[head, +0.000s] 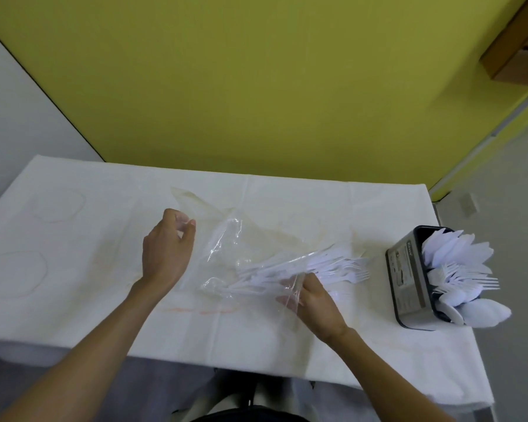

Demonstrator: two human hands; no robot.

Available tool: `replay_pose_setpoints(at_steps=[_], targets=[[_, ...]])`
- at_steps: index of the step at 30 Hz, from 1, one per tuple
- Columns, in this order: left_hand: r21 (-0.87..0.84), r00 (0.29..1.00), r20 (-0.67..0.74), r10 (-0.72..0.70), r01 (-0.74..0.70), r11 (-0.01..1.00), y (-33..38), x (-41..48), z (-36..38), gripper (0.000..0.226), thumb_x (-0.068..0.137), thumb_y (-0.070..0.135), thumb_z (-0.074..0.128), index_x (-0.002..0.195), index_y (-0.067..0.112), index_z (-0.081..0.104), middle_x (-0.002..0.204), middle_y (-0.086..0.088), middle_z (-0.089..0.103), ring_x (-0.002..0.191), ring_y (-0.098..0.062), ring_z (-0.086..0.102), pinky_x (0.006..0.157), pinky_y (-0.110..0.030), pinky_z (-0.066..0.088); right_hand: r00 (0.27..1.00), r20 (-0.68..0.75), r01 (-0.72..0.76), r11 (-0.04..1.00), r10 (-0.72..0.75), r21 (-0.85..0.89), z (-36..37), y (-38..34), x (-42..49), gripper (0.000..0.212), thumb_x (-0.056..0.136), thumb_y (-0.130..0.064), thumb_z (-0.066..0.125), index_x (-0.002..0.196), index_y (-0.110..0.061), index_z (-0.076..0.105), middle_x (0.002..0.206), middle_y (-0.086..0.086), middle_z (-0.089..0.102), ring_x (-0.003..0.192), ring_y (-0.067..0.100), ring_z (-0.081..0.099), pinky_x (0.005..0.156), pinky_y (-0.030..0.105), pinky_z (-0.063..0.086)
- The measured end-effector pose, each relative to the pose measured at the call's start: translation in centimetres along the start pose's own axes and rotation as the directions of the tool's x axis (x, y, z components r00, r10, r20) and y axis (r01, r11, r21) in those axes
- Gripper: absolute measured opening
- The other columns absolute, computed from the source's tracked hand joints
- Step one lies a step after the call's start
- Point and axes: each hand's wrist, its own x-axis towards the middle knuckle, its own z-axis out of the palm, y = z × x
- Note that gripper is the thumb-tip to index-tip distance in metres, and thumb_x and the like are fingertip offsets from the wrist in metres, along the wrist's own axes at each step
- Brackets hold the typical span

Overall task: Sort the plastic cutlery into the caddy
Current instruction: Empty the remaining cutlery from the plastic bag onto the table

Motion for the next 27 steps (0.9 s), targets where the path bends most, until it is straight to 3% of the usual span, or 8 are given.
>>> replay_pose_setpoints(at_steps=[5, 9, 13, 15, 18, 20, 23, 27], targets=[[0.107, 1.000, 0.005, -0.002, 0.001, 0.994, -1.3, 0.1, 0.1, 0.007, 0.097, 0.025, 0.046, 0.097, 0.018, 0.049, 0.096, 0.000, 0.065, 0.089, -0.029, 0.059, 0.080, -0.042, 0.042, 0.925, 0.206, 0.356, 0.919, -0.319, -0.173, 2.9, -0.2, 3.5, 0.068, 0.089, -0.048, 0.053, 0.145, -0.014, 0.036, 0.152, 0.011, 0.042, 0.137, 0.032, 0.043, 0.113, 0.045, 0.034], [0.021, 0.998, 0.038, 0.053, -0.054, 0.998, -0.7, -0.5, -0.9, 0.011, 0.097, 0.018, 0.042, 0.090, 0.025, 0.044, 0.089, 0.009, 0.069, 0.081, -0.024, 0.059, 0.068, -0.036, 0.047, 0.905, 0.401, 0.271, 0.919, -0.142, -0.287, 4.3, -1.5, 5.2, 0.090, 0.067, -0.058, 0.061, 0.146, -0.018, 0.042, 0.138, 0.000, 0.057, 0.134, 0.031, 0.047, 0.111, 0.054, 0.027], [0.035, 0.978, -0.120, 0.171, -0.167, 0.985, -0.2, 0.1, -2.3, 0.013, 0.096, 0.009, 0.044, 0.090, 0.020, 0.048, 0.086, 0.005, 0.070, 0.078, -0.024, 0.059, 0.075, -0.040, 0.047, 0.925, 0.350, 0.266, 0.909, -0.147, -0.320, 3.8, -1.3, 4.6, 0.067, 0.051, -0.030, 0.079, 0.117, -0.022, 0.067, 0.107, -0.002, 0.065, 0.108, 0.026, 0.064, 0.112, 0.049, 0.022], [0.058, 0.979, -0.107, 0.171, -0.166, 0.984, -0.8, 1.1, -2.4, 0.011, 0.095, 0.010, 0.046, 0.090, 0.019, 0.049, 0.084, 0.002, 0.070, 0.078, -0.026, 0.060, 0.078, -0.041, 0.047, 0.932, 0.272, 0.309, 0.919, -0.241, -0.243, 3.2, -0.2, 3.3, 0.060, 0.056, -0.024, 0.080, 0.112, -0.023, 0.059, 0.106, 0.000, 0.070, 0.109, 0.025, 0.066, 0.114, 0.046, 0.016], [0.121, 0.995, -0.043, 0.091, -0.085, 0.989, -2.1, 1.7, -1.5, 0.006, 0.093, 0.018, 0.051, 0.096, 0.018, 0.056, 0.094, -0.003, 0.067, 0.091, -0.030, 0.056, 0.085, -0.042, 0.042, 0.903, 0.216, 0.403, 0.906, -0.370, -0.131, 2.8, 1.1, 2.2, 0.056, 0.085, -0.038, 0.057, 0.136, -0.029, 0.036, 0.132, 0.007, 0.060, 0.130, 0.027, 0.052, 0.119, 0.050, 0.014], [0.228, 0.999, -0.037, 0.012, -0.003, 0.974, -2.8, 1.4, -0.2, 0.027, 0.092, 0.023, 0.056, 0.116, 0.012, 0.056, 0.117, -0.011, 0.059, 0.112, -0.034, 0.046, 0.094, -0.046, 0.036, 0.897, 0.239, 0.406, 0.907, -0.372, -0.114, 2.8, 0.4, 2.8, 0.059, 0.091, -0.043, 0.044, 0.146, -0.023, 0.034, 0.146, 0.009, 0.049, 0.138, 0.029, 0.043, 0.120, 0.050, 0.015], [0.286, 0.996, -0.023, -0.089, 0.092, 0.954, -3.0, 0.0, 1.6, 0.074, 0.089, 0.028, 0.062, 0.145, -0.001, 0.024, 0.146, -0.021, 0.031, 0.135, -0.039, 0.024, 0.109, -0.051, 0.026, 0.881, 0.338, 0.413, 0.886, -0.331, -0.209, 3.5, -0.9, 3.9, 0.075, 0.086, -0.047, 0.046, 0.152, -0.016, 0.029, 0.159, 0.004, 0.030, 0.146, 0.030, 0.028, 0.119, 0.051, 0.013], [0.331, 0.996, 0.028, -0.086, 0.072, 0.941, -2.9, -2.7, 3.4, 0.095, 0.088, 0.028, 0.061, 0.149, -0.003, -0.005, 0.158, -0.023, -0.004, 0.147, -0.037, -0.005, 0.117, -0.049, 0.010, 0.854, 0.497, 0.364, 0.859, -0.153, -0.361, 4.7, -1.8, 3.8, 0.072, 0.080, -0.044, 0.054, 0.147, -0.020, 0.040, 0.132, -0.002, 0.059, 0.131, 0.031, 0.051, 0.112, 0.053, 0.026]])
